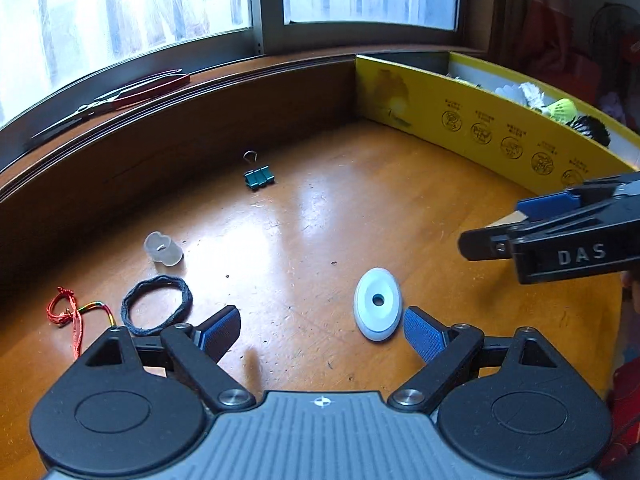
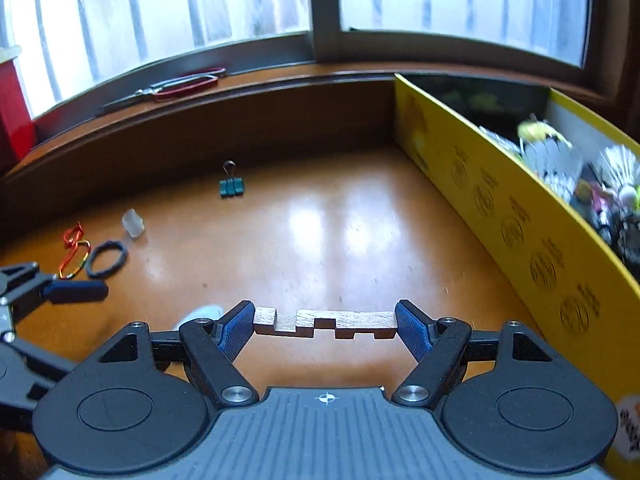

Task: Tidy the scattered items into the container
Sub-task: 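Grasp the white disc with the left gripper while the right gripper holds the wooden piece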

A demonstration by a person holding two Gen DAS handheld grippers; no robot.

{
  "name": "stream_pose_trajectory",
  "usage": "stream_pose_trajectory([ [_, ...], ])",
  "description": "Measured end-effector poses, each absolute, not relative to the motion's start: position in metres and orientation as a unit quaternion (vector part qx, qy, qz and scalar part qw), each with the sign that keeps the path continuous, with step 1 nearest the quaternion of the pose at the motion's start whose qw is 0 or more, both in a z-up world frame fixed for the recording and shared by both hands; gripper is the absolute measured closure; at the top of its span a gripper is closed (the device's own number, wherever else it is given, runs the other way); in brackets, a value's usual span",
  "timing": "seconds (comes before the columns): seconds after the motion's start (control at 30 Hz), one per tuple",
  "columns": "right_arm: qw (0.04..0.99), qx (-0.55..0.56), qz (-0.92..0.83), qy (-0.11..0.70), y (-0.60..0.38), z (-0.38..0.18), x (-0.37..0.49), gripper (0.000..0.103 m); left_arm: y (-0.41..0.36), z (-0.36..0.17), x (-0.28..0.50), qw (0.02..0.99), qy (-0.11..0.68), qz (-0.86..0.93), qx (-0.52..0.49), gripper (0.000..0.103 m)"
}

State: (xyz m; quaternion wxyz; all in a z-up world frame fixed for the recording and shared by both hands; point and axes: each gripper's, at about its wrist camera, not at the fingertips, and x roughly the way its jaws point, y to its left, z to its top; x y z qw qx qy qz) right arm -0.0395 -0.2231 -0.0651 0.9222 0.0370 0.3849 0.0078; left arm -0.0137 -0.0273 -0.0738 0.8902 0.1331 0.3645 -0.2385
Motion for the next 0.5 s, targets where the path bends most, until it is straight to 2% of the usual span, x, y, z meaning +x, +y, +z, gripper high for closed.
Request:
stream_pose_trajectory([
  [0.3,0.922,0.028,0.032,0.384,-0.229,-0.067,-0.043,0.027,-0.028,-0.083,0.0,0.905,0.368,-0.144,0.155,0.012],
  [0.4,0.919,0.026,0.044,0.39,-0.232,-0.072,-0.041,0.027,-0.027,-0.078,0.004,0.91,0.372,-0.106,0.151,0.016],
  [0.5,0.916,0.023,0.055,0.397,-0.233,-0.075,-0.039,0.027,-0.033,-0.07,-0.001,0.911,0.368,-0.135,0.127,0.016],
])
